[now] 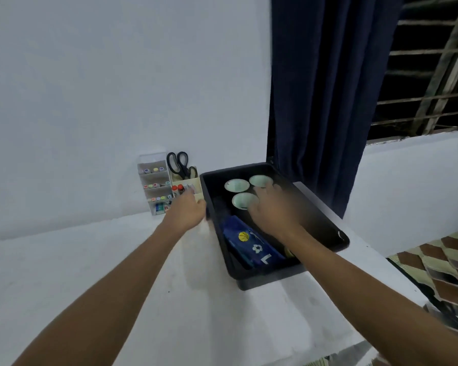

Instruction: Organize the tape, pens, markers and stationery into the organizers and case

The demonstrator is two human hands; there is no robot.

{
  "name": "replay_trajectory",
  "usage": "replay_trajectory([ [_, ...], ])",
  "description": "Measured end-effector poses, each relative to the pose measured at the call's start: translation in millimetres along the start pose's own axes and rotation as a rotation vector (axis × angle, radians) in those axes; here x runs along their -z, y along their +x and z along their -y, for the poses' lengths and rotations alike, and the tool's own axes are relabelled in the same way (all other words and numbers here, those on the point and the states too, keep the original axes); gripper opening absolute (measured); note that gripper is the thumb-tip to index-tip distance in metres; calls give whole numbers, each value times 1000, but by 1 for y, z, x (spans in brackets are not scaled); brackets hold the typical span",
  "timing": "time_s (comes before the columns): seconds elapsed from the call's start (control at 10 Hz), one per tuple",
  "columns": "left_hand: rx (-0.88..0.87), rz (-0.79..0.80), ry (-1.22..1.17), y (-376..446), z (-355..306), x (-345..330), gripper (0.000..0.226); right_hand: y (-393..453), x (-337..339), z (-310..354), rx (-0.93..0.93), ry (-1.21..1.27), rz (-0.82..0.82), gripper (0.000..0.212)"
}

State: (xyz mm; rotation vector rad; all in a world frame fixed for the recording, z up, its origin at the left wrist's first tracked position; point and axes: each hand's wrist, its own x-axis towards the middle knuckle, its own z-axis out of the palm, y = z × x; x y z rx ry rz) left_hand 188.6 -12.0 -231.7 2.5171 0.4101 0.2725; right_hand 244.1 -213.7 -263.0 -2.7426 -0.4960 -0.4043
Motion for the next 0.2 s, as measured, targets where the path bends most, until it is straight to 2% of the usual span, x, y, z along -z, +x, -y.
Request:
replay_trajectory([
  [0.1, -34, -124, -6, 14, -8, 60, 37, 41, 23, 53, 198, 47, -52, 49],
  [0.2, -135, -312, 74, 32, -25, 116, 48, 86, 61, 102, 394, 75, -141, 49],
])
